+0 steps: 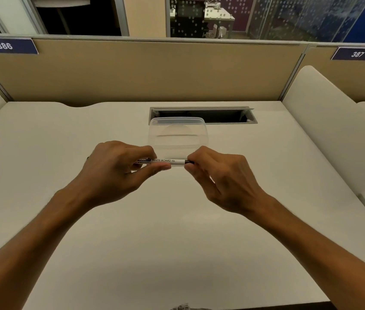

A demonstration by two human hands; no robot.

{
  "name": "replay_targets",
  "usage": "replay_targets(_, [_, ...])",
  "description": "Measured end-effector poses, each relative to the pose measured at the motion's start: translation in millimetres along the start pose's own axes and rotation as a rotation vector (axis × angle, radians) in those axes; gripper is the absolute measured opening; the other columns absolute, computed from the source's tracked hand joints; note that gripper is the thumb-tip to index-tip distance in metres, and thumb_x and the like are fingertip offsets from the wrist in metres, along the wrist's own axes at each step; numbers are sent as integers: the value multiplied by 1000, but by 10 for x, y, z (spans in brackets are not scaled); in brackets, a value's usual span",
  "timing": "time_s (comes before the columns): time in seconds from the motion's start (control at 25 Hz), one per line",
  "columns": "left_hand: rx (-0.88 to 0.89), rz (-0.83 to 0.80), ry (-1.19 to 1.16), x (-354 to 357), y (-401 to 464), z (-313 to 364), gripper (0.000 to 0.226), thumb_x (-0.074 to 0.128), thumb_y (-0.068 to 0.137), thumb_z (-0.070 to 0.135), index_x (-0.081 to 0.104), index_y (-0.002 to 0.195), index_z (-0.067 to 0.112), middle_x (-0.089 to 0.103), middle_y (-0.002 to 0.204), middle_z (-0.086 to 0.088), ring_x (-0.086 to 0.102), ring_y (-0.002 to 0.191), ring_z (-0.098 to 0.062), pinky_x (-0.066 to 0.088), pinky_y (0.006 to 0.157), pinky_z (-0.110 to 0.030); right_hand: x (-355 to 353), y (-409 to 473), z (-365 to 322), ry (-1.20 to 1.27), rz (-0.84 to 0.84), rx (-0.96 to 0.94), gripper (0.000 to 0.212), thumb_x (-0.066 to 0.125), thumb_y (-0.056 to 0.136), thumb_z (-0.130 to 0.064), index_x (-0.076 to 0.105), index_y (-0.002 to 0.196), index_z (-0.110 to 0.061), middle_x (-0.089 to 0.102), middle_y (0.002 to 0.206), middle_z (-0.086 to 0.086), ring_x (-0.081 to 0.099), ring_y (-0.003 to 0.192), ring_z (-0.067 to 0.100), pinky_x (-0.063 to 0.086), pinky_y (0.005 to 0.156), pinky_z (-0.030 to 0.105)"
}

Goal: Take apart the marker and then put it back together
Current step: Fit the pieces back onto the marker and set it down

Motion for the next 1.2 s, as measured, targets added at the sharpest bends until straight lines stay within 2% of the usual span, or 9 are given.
replay_targets(0.12, [-4, -18, -29, 29, -3, 42, 44, 51, 85, 54, 73, 75, 17, 43, 51, 16, 34, 39, 3, 25, 45, -18, 4, -33, -25, 4, -19, -42, 31, 42, 98, -25, 62, 85, -5, 63, 71, 7, 46, 45, 16, 38, 41, 22])
replay_targets(0.32, [60, 14, 40, 31, 17, 175, 42, 53, 85, 52, 73, 72, 16, 57, 51, 9, 38, 40, -2, 32, 43, -18, -26, -96, 36, 183, -48, 58, 27, 42, 99, -24, 57, 82, -8, 53, 63, -1, 43, 47, 14, 39, 42, 26])
replay_targets(0.44, [150, 50, 233, 28, 8, 267, 41, 56, 88, 49, 71, 72, 14, 66, 56, 2, 49, 36, -22, 37, 37, -23, 88, -166, 240, 620, -116, 374, 29, 40, 101, -20, 46, 73, -17, 43, 56, -10, 42, 44, 13, 38, 45, 25])
replay_targets(0.56, [205, 58, 359, 44, 29, 317, 37, 60, 88, 45, 69, 72, 13, 65, 55, 1, 46, 34, -23, 26, 42, -17, 281, -246, 360, 1027, -232, 673, 37, 39, 103, -19, 48, 68, -11, 42, 51, -9, 44, 43, 11, 42, 50, 20])
replay_targets(0.64, [175, 43, 271, 60, 60, 271, 40, 57, 87, 47, 70, 72, 13, 66, 55, 1, 52, 36, -22, 35, 38, -20, 233, -209, 367, 894, -212, 613, 36, 40, 102, -22, 50, 68, -15, 46, 53, -9, 47, 46, 13, 44, 49, 23])
replay_targets(0.76, [94, 23, 118, 74, 97, 170, 43, 52, 86, 52, 72, 73, 16, 66, 55, 2, 59, 43, -18, 46, 39, -29, 16, -94, 252, 247, -116, 241, 26, 41, 100, -30, 55, 82, -19, 55, 62, -6, 47, 49, 16, 43, 45, 36])
replay_targets(0.84, [72, 11, 72, 104, 102, 124, 43, 52, 86, 53, 72, 73, 17, 65, 54, 4, 53, 43, -11, 45, 40, -28, -10, -70, 157, 7, -97, 35, 25, 42, 98, -27, 60, 87, -12, 59, 68, -1, 46, 47, 18, 41, 41, 35])
replay_targets(1.04, [62, 13, 38, 141, 122, 76, 46, 52, 85, 54, 74, 74, 15, 66, 55, 3, 45, 44, -7, 45, 38, -29, 20, -44, 170, 55, -80, -19, 25, 45, 97, -22, 61, 84, -7, 61, 66, 3, 48, 46, 18, 43, 40, 31])
replay_targets(1.2, [145, 60, 207, 150, 84, 119, 43, 56, 89, 49, 72, 73, 12, 67, 57, 1, 53, 38, -23, 43, 35, -29, 193, -104, 354, 535, -147, 328, 30, 41, 101, -20, 46, 72, -15, 43, 54, -5, 38, 44, 15, 35, 43, 31])
Point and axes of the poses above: each hand's wrist, its own y-axis towards the middle knuckle, its own x-axis out of the palm, z = x × y, the point moved 9 cm from there along y, towards the middle knuckle
